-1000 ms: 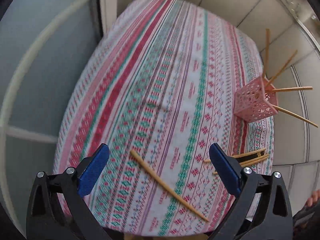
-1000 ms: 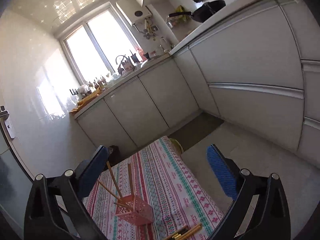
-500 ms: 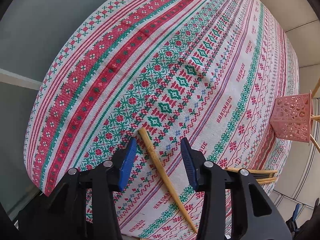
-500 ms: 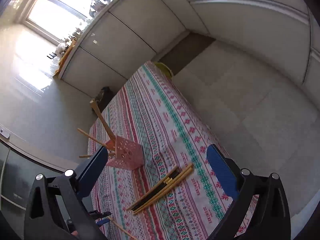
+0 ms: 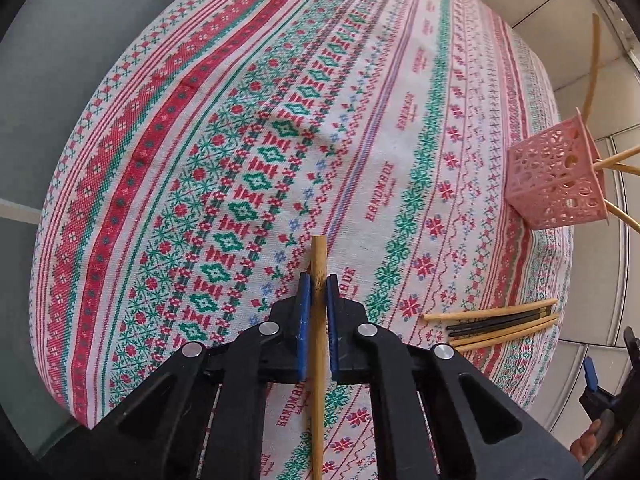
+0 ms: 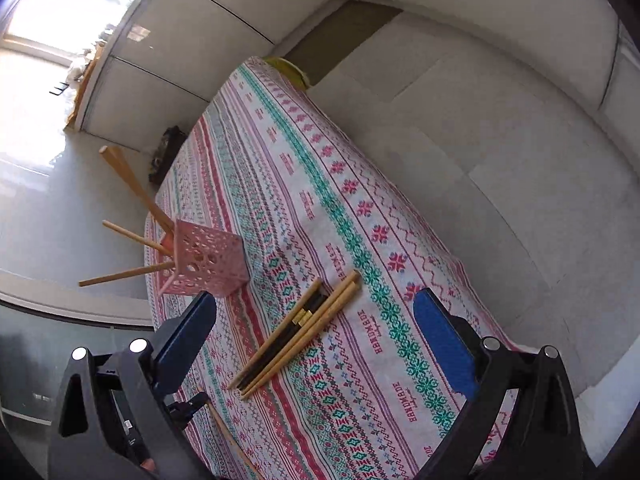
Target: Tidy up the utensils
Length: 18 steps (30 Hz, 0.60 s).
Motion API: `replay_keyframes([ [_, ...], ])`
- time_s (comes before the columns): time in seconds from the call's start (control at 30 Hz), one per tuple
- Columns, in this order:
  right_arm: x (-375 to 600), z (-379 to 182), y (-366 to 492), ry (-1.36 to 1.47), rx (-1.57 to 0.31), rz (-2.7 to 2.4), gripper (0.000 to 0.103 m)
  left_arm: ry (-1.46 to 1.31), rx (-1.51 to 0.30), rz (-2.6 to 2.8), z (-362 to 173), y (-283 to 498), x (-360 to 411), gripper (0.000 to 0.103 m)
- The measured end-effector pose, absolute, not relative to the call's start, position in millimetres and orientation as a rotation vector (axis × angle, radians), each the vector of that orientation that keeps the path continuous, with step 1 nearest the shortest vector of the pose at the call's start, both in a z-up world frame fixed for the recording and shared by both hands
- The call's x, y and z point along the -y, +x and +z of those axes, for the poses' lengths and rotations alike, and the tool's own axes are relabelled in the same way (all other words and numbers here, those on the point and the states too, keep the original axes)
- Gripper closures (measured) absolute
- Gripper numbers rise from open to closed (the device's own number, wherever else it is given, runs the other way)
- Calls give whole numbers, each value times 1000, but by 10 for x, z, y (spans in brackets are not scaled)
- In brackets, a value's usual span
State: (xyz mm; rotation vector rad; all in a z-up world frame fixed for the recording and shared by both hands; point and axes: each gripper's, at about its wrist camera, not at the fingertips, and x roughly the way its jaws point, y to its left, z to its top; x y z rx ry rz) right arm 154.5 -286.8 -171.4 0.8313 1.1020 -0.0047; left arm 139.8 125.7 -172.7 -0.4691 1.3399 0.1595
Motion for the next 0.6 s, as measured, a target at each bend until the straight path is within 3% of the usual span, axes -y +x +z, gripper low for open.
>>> replay_keyframes([
  [0.07, 2814, -1880, 1557, 867, -1143, -10, 14, -452, -1283, 85, -1617, 1376, -1150, 96],
  [0.13, 2729, -2038, 1589, 890, -1190, -18, 38, -429, -1218, 14, -1464, 1368, -1006, 96],
  [0.23, 2618, -2208, 1621, 900, -1230, -69, 59, -400, -1088, -73, -1264, 1319, -896, 96],
  [0.33, 2533, -2324, 1635, 872, -1244, -154, 68, -349, -968, -131, -1186, 1240, -1005, 96],
  [0.6, 2315, -2327, 1766, 777, -1240, -291, 69, -425, -891, -283, -1006, 1169, -1235, 96],
])
